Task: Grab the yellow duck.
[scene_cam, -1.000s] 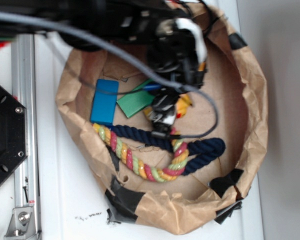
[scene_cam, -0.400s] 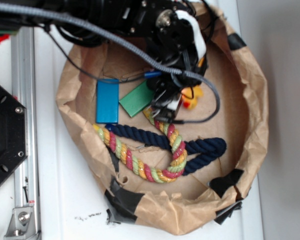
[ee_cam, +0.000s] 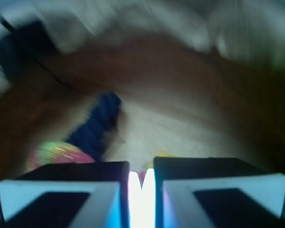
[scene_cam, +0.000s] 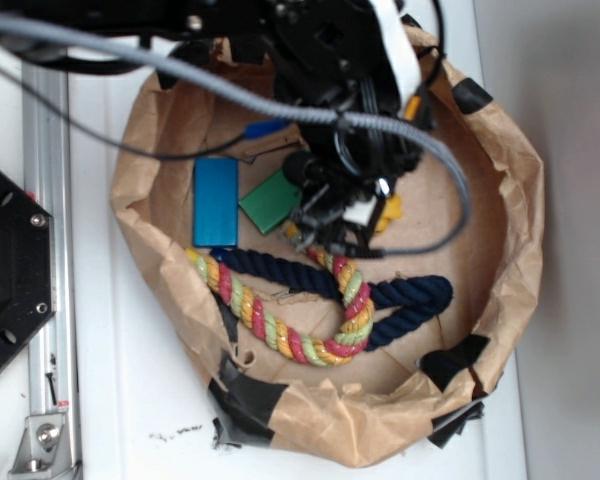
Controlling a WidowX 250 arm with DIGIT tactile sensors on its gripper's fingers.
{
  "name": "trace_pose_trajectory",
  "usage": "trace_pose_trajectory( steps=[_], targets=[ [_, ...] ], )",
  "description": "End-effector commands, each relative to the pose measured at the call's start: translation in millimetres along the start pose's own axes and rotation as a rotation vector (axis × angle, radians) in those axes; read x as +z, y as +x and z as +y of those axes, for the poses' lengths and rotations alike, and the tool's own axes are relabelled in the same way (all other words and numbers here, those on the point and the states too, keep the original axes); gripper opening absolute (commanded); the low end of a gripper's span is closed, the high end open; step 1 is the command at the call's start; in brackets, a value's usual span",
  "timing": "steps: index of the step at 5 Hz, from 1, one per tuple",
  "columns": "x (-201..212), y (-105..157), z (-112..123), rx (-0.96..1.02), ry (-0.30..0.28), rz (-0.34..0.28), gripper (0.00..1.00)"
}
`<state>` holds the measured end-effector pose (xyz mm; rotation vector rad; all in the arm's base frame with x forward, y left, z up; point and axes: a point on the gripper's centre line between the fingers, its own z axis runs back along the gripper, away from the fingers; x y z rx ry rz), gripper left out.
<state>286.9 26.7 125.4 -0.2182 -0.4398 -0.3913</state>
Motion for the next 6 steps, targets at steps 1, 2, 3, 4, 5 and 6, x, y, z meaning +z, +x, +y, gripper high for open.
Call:
trace_pose_trajectory(
  steps=[1, 2, 3, 4, 5, 6],
  targets=[
    [10.6, -1.9, 2.8, 0.131, 0.069, 0.071, 1.0],
    [-28.6, -26.5, 20.8, 0.208, 0.104, 0.151, 1.0],
    [-71.4, -34.1, 30.7, 0.187, 0.087, 0.143, 1.0],
    [-106.1, -40.4, 36.2, 0.18, 0.062, 0.185, 1.0],
    [-120.6, -35.0, 29.2, 0.127, 0.045, 0.152, 0.98],
    [-106.6, -27.0, 25.0, 0.081, 0.012, 0.166, 0.0]
  ],
)
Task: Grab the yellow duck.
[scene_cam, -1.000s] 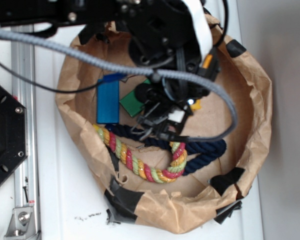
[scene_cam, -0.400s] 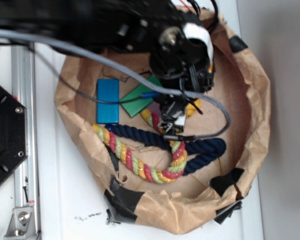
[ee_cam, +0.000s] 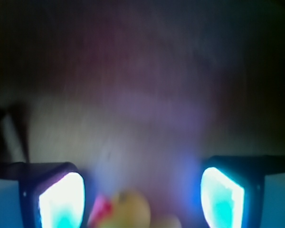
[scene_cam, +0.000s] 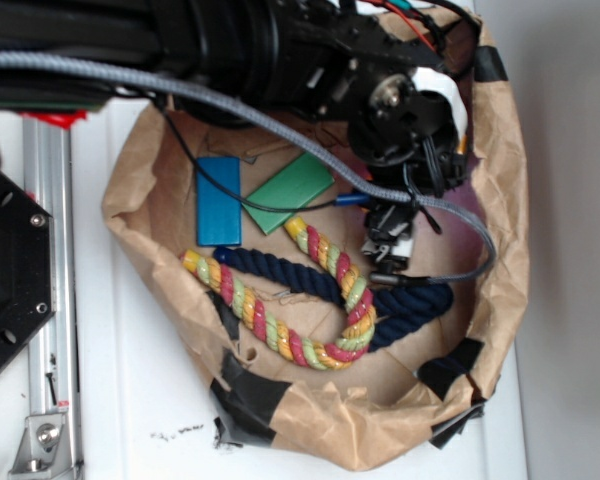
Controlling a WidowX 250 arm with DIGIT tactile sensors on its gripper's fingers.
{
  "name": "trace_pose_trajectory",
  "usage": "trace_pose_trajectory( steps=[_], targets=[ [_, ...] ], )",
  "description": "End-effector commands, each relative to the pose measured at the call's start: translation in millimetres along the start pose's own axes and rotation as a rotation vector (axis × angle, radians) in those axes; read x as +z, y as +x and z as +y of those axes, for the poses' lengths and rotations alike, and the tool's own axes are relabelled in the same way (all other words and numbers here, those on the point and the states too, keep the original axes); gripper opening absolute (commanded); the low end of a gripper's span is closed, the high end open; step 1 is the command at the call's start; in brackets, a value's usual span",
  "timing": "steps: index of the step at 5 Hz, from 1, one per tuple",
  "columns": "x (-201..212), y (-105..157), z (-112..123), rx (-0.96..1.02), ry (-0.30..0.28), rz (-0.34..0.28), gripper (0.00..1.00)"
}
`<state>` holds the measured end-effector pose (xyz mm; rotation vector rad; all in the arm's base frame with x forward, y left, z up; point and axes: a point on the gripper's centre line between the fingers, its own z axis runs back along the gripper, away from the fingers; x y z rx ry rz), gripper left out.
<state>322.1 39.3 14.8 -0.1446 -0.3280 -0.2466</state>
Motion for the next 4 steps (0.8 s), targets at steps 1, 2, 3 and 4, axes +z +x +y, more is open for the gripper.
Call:
trace_pose_trajectory(
  steps=[1, 2, 3, 4],
  targets=[
    [38.8, 10.0, -19.2, -0.039, -0.112, 0.059, 0.0],
    [86.5, 21.4, -30.5, -0.031, -0.098, -0.027, 0.0],
    [140.1, 18.2, -39.4, -0.002, -0.071, -0.075, 0.0],
    [155.8, 13.4, -44.0, 0.02, -0.072, -0.064, 0.0]
  ],
)
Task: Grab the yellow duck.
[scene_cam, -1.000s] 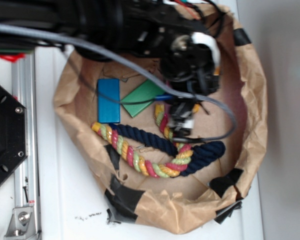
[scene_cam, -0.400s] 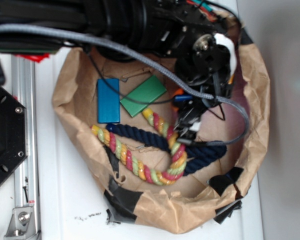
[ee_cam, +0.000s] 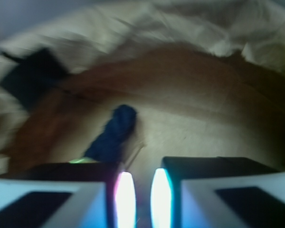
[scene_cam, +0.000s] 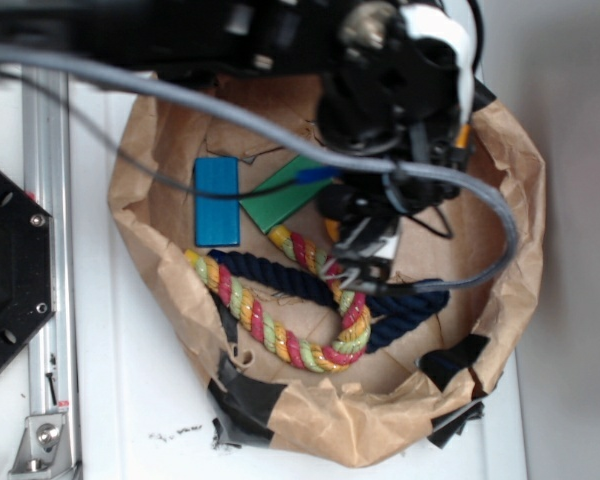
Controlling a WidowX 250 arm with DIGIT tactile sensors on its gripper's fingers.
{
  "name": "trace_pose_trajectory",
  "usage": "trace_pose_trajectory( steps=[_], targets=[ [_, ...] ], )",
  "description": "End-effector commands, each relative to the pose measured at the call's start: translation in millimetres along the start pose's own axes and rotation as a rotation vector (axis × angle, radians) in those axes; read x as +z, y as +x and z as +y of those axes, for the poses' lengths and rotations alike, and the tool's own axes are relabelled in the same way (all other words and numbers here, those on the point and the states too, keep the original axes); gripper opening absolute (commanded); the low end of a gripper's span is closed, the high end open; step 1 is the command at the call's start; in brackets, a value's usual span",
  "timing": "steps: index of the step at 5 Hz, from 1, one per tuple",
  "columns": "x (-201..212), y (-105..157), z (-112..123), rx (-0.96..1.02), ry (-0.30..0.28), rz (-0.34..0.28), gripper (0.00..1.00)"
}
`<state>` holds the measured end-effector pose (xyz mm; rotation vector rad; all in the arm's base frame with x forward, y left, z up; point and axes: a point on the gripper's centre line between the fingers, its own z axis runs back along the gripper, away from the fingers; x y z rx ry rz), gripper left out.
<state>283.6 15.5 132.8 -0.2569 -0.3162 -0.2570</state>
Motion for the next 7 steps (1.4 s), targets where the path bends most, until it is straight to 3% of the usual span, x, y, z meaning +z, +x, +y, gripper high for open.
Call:
trace_pose_trajectory(
  steps=[1, 2, 3, 4, 5, 6, 7],
  targets=[
    [26.3, -7.8, 1.1, 0.122, 0.069, -0.025, 1.0],
    [-15.2, -29.8, 18.2, 0.065, 0.094, 0.073, 1.0],
    [-52.1, -54.7, 35.5, 0.012, 0.057, 0.192, 1.0],
    [-80.1, -62.4, 46.3, 0.066, 0.087, 0.256, 1.0],
    [-110.5, -53.5, 37.4, -0.021, 0.019, 0.187, 1.0],
    [-121.7, -47.9, 25.1, -0.122, -0.022, 0.179, 1.0],
    [-125.5, -52.6, 25.0, -0.119, 0.025, 0.18, 0.0]
  ],
)
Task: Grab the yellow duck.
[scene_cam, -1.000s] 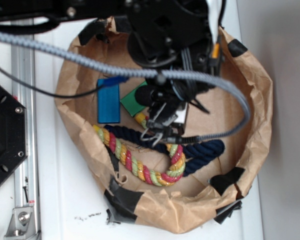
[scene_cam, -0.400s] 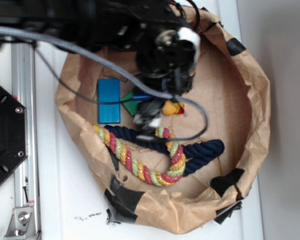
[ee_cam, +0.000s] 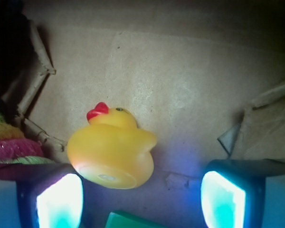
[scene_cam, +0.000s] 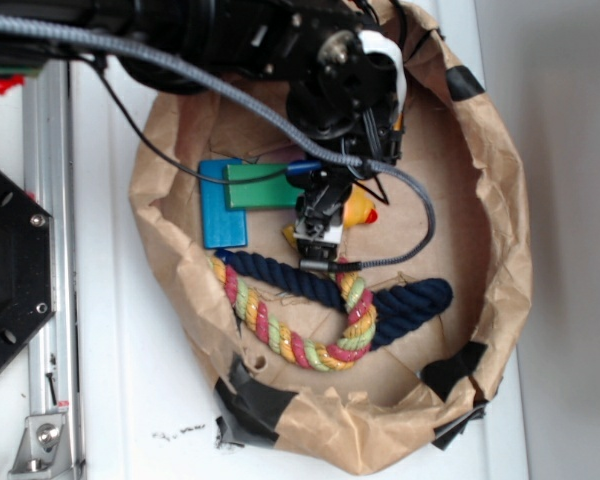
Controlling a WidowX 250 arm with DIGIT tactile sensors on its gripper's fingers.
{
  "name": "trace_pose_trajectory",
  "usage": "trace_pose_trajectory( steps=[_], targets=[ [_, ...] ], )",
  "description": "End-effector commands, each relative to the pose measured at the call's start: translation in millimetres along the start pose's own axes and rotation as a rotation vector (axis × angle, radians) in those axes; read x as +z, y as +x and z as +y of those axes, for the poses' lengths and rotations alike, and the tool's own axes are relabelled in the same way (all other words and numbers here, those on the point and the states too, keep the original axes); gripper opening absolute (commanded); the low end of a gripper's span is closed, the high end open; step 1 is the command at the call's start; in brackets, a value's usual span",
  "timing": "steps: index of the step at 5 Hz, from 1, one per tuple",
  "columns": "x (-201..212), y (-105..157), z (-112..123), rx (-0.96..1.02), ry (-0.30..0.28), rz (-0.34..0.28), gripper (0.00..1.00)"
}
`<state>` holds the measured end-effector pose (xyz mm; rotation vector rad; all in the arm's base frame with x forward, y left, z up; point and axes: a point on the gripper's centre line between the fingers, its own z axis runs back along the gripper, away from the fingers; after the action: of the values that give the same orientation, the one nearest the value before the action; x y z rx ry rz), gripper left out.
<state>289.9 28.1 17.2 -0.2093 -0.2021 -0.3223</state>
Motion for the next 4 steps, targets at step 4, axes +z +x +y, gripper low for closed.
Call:
trace_pose_trajectory(
  steps=[4],
  targets=[
    [24.9, -4.2, -36.5, -0.157, 0.044, -0.062, 0.0]
  ],
)
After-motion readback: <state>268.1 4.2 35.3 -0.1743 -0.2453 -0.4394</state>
